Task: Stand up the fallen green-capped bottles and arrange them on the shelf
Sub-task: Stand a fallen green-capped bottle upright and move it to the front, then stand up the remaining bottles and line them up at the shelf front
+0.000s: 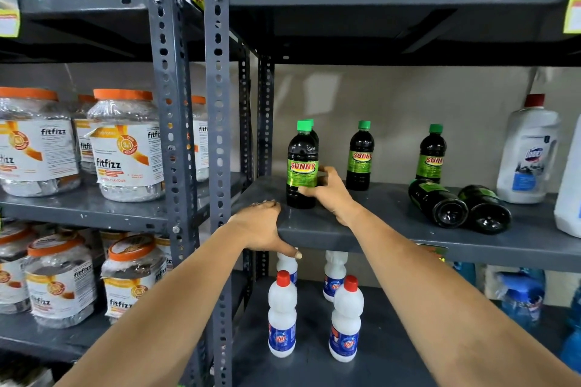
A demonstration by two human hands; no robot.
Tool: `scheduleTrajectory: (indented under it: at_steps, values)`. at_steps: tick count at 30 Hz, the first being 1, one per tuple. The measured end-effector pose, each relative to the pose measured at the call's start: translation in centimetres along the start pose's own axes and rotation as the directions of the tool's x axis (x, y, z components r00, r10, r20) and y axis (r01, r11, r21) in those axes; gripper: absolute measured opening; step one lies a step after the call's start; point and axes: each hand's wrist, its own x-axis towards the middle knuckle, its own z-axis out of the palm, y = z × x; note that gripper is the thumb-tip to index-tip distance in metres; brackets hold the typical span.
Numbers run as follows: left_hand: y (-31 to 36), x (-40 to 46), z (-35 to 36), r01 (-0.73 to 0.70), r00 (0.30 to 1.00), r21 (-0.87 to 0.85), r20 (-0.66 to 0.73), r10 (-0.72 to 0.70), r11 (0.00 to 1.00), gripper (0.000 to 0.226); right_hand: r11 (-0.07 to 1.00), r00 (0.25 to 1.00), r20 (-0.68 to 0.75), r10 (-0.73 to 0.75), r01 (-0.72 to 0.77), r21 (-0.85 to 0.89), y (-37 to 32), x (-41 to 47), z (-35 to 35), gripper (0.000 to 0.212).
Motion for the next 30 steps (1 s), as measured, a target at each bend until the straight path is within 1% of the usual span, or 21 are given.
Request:
scheduleTrajectory:
  at_steps: [2,3,4,5,6,7,8,9,10,12,13,14,16,18,20,22,23,24,26,28,30]
  values:
    - [0.3,-0.6,0.6,-0.042,0.996,0.039,-0.073,0.045,0.998,0.113,0.999,0.991,-0.124,-0.051,0.053,0.012,-0.2,-0.5,-0.4,0.065]
    - [0.3,-1.0,1.0,-0.067,0.992,0.054,-0.104,0.072,0.996,0.11,0.992,0.967,-0.225,-0.122,0.111,-0.061,-0.4,-0.8,-0.8,0.054]
    - [0.5,-1.4,1.2,-0.086,0.988,0.06,-0.125,0.093,0.994,0.11,0.961,0.913,-0.327,-0.244,0.181,-0.21,-0.6,-1.2,-1.5,0.042]
    - [0.6,-1.8,1.3,-0.099,0.985,0.06,-0.136,0.106,0.993,0.113,0.887,0.829,-0.401,-0.391,0.222,-0.405,-0.8,-1.7,-2.4,0.032]
    - [0.9,-2.1,1.2,-0.115,0.982,0.059,-0.147,0.123,0.992,0.119,0.776,0.736,-0.426,-0.525,0.208,-0.596,-1.1,-2.2,-3.6,0.028]
    - [1.3,-2.3,1.1,-0.139,0.977,0.06,-0.157,0.147,0.988,0.124,0.664,0.67,-0.42,-0.613,0.147,-0.733,-1.4,-2.5,-4.8,0.028]
    - [1.9,-2.3,1.1,-0.171,0.97,0.06,-0.164,0.179,0.983,0.125,0.575,0.645,-0.405,-0.648,0.067,-0.815,-1.9,-2.8,-6.1,0.03]
    - [2.7,-2.2,1.1,-0.208,0.963,0.061,-0.162,0.215,0.976,0.121,0.512,0.66,-0.395,-0.639,-0.018,-0.859,-2.3,-2.9,-7.5,0.034]
    - [3.6,-1.9,1.1,-0.242,0.958,0.061,-0.145,0.249,0.968,0.113,0.465,0.7,-0.396,-0.595,-0.102,-0.879,-2.7,-3.0,-9.0,0.038]
    - [5.3,-1.1,0.9,-0.288,0.952,0.058,-0.084,0.293,0.956,0.1,0.395,0.793,-0.43,-0.432,-0.263,-0.88,-3.0,-3.2,-11.8,0.045]
    - [6.0,-0.6,0.8,-0.297,0.953,0.051,-0.052,0.299,0.954,0.099,0.372,0.822,-0.46,-0.335,-0.333,-0.866,-3.0,-3.3,-13.2,0.047]
    - [6.6,-0.2,0.6,-0.295,0.955,0.045,-0.02,0.296,0.955,0.1,0.378,0.838,-0.494,-0.231,-0.39,-0.839,-2.8,-3.3,-14.5,0.048]
    - [7.3,0.5,0.1,-0.288,0.957,0.032,0.03,0.287,0.957,0.101,0.458,0.842,-0.538,-0.044,-0.462,-0.76,-2.6,-3.5,-16.4,0.044]
    - [7.3,0.9,-0.1,-0.287,0.957,0.011,0.047,0.286,0.958,0.102,0.496,0.853,-0.517,0.065,-0.477,-0.726,-3.0,-3.3,-17.7,0.043]
    - [7.1,1.0,-0.2,-0.302,0.952,0.0,0.042,0.302,0.953,0.101,0.448,0.863,-0.477,0.168,-0.497,-0.743,-3.8,-2.7,-18.9,0.052]
    - [6.8,1.0,0.0,-0.318,0.948,-0.005,0.022,0.318,0.948,0.1,0.382,0.857,-0.425,0.291,-0.512,-0.77,-4.5,-2.0,-20.0,0.07]
    - [6.6,1.0,0.2,-0.32,0.947,-0.012,0.01,0.32,0.947,0.1,0.368,0.847,-0.396,0.355,-0.516,-0.774,-4.9,-2.0,-20.4,0.077]
    - [6.6,1.1,0.3,-0.318,0.948,-0.021,0.002,0.319,0.948,0.101,0.361,0.834,-0.368,0.412,-0.52,-0.775,-5.4,-2.2,-20.6,0.081]
    - [6.4,1.3,0.5,-0.311,0.95,-0.044,-0.01,0.311,0.949,0.101,0.365,0.814,-0.339,0.471,-0.53,-0.766,-5.6,-2.5,-20.8,0.078]
    - [6.4,1.6,0.4,-0.3,0.954,-0.075,-0.017,0.3,0.951,0.1,0.438,0.804,-0.327,0.497,-0.558,-0.705,-4.7,-2.4,-21.0,0.073]
    - [6.4,1.8,0.1,-0.287,0.958,-0.101,-0.026,0.286,0.953,0.099,0.561,0.812,-0.335,0.477,-0.575,-0.595,-3.5,-2.3,-21.0,0.069]
